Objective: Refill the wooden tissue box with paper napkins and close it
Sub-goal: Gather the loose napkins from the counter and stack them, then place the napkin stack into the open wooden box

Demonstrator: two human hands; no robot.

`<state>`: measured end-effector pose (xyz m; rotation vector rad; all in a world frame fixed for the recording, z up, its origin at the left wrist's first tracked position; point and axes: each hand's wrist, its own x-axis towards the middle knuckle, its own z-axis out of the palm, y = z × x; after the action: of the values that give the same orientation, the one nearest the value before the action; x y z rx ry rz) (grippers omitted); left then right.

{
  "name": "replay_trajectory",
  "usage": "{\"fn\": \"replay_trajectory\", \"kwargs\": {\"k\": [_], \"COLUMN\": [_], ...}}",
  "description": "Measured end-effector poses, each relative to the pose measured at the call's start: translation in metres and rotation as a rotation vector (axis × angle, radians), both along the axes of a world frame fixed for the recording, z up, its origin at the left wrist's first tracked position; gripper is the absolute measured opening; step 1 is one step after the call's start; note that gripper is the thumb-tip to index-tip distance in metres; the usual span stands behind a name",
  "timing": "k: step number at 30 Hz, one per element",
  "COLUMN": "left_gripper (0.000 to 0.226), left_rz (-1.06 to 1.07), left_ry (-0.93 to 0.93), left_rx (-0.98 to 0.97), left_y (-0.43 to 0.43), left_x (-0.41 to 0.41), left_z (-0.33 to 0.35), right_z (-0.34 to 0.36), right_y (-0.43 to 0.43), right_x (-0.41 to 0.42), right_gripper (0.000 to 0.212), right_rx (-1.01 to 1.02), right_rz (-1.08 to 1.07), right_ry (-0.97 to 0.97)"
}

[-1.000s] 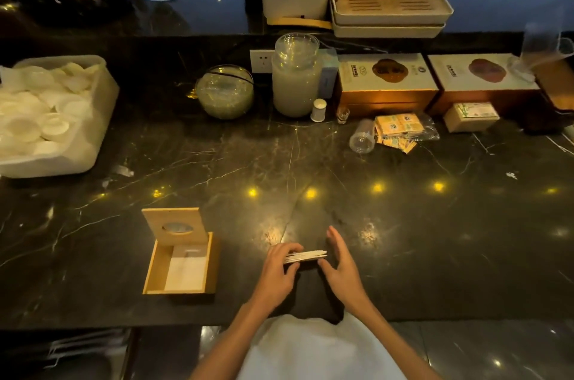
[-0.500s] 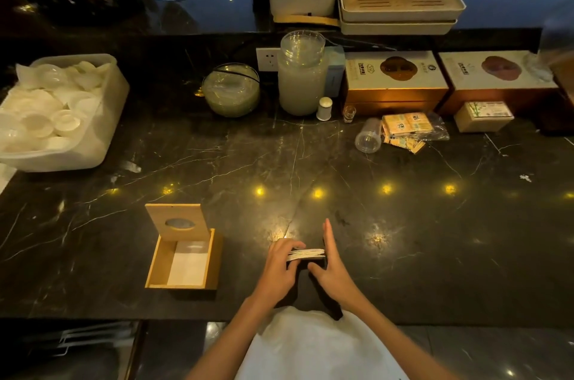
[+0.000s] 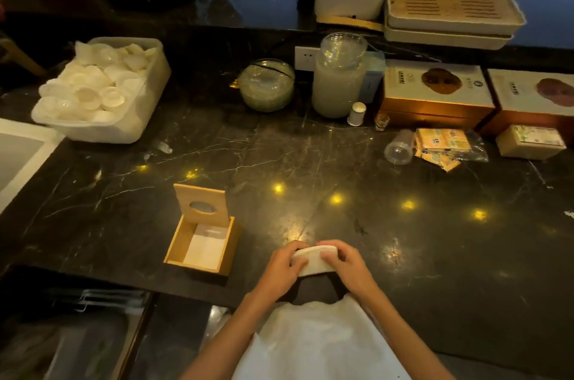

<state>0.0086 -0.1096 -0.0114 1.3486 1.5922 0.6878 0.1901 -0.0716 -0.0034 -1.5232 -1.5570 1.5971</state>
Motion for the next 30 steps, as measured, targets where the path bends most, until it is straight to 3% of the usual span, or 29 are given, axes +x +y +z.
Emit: {"fn": "replay_trajectory", "kwargs": {"k": [3,6,10,16,18,22,25,27,30], "left_gripper": [0.023,0.018,0.019,0.025,0.025,0.025,0.032,0.043,0.04], "left_rz": [0.182,0.275,0.168,-0.066,-0.029,0.295,0.416,0.317,0.178], "left_ry": [-0.183,-0.314,-0.207,-0.091,-0.06,0.048,0.06,0.026,-0.141], "left_rx": [-0.181,-0.237,-0.19,-0.087,-0.022,0.197,0.053,-0.115,-0.215], "left_y": [-0.012,-0.019,-0.021,-0.008,-0.007,-0.019,-0.034,-0.041,-0.049], "left_x": [-0.016,-0.026,-0.043,-0.082,-0.104,-0.165,-0.221,-0.245,-0.255], "left_z": [0.01,0.022,0.031,0.075,0.092,0.098,0.074,0.058,0.045], "right_z": [-0.002,0.001,0.017,0.052,0.06,0.067,0.058,0.052,0.045], "right_y": [0.003,-0.001,-0.006,-0.013,-0.016,-0.034,-0.05,-0.059,-0.07], "right_x": [-0.002,-0.01,-0.017,-0.061,-0.083,-0.122,-0.155,-0.176,-0.204], "right_gripper": [0.019,0.023,0.027,0.026,0.029,0.029,0.036,0.04,0.038], "right_rx": [-0.121,-0.312,-0.305,-0.137,-0.137,-0.273,-0.425,-0.497,-0.507], "right_rz": [-0.095,-0.108,0.078,0.242,0.178,-0.062,-0.224,-0.315,-0.447], "right_ry": [0.08,0.147,0.081,-0.056,0.01,0.237,0.483,0.616,0.676]}}
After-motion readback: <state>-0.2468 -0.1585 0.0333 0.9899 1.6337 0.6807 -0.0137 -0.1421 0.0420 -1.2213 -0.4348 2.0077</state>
